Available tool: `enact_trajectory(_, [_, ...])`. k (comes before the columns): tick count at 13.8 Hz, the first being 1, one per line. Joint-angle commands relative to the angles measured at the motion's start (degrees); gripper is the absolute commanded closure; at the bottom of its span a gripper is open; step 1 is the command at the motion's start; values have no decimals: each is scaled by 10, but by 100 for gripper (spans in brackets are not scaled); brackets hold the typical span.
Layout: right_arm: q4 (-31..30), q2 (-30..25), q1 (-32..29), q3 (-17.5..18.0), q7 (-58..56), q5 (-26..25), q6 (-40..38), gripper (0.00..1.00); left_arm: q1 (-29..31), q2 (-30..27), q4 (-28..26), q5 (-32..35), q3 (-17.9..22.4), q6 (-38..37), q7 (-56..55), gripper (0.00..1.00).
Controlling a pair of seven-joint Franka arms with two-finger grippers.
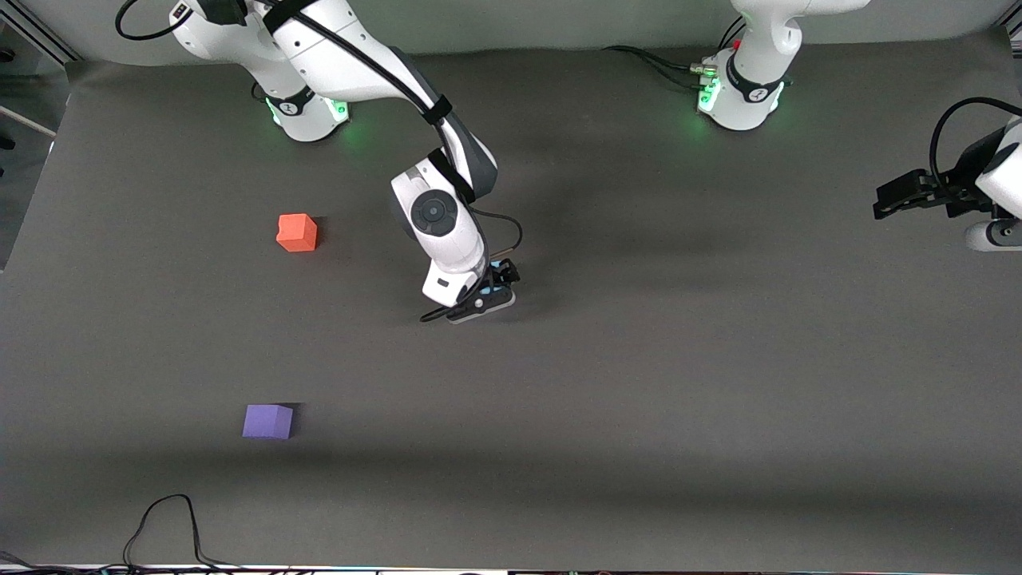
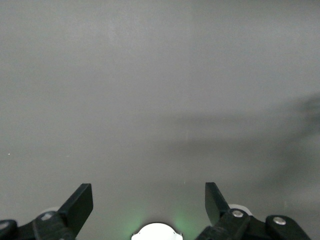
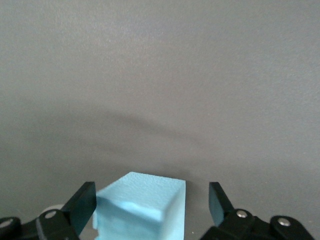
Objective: Place blue block between orange and purple blocks
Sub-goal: 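Hold the blue cube in the right gripper above the table middle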
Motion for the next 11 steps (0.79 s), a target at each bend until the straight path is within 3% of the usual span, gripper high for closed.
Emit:
enact_trajectory(1, [-23,-35,4,-7,-1,13,-1,0,-15,-7,-9,9,11,11,9,0])
enact_trajectory(10, [-62,-35,19,-6,29,14,2,0,-16,1,1,11,11,2,45,0])
enact_trajectory(11, [-61,-34,18,-6,28,14,3,7,-17,1,1,13,9,2,40,0])
